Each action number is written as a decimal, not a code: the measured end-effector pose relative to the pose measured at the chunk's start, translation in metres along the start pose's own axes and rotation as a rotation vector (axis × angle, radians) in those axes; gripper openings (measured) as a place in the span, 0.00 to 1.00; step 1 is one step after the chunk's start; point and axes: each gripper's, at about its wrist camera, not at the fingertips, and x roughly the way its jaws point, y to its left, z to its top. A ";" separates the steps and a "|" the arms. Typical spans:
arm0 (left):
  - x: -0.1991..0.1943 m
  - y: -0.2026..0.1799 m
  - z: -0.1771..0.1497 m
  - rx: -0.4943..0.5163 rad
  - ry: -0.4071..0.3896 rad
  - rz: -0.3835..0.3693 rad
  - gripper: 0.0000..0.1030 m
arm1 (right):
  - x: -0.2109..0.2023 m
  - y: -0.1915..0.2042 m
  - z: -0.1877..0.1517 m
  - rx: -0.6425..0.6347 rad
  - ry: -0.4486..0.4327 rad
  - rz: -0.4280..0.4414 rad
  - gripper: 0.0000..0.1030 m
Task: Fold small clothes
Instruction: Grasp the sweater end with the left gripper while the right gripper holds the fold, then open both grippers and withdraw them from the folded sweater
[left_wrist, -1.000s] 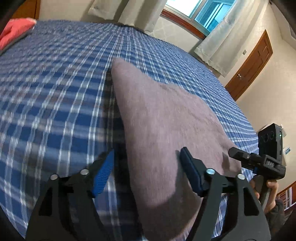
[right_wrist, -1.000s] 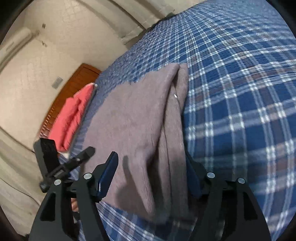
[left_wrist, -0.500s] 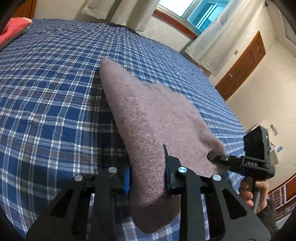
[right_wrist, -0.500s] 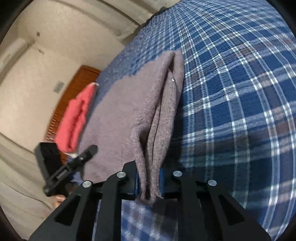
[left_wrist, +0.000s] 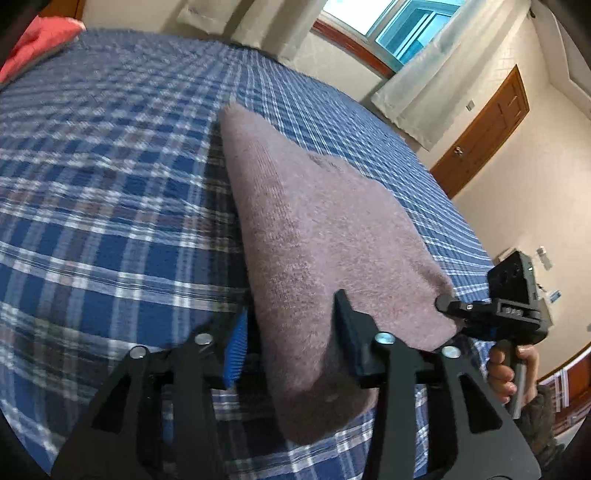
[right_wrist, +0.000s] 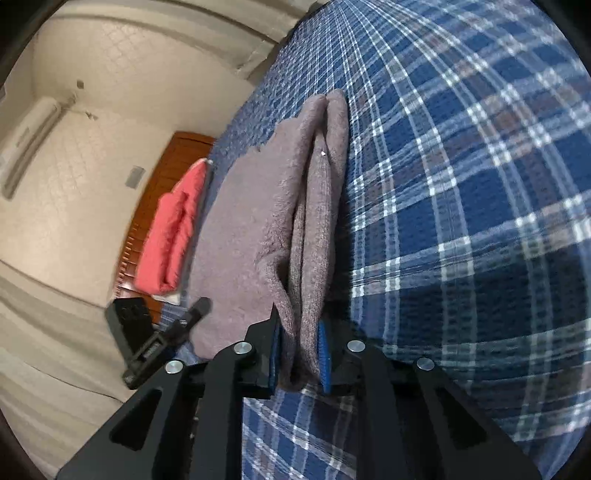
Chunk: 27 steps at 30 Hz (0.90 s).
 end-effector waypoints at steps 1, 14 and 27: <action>-0.003 -0.001 -0.001 0.009 -0.011 0.016 0.56 | -0.003 0.001 0.002 0.003 -0.014 0.000 0.30; -0.009 0.012 -0.018 -0.044 -0.055 0.053 0.75 | 0.032 0.013 0.034 -0.060 -0.057 -0.101 0.28; -0.006 0.008 -0.019 -0.029 -0.052 0.075 0.76 | -0.004 0.017 -0.003 -0.079 -0.102 -0.112 0.52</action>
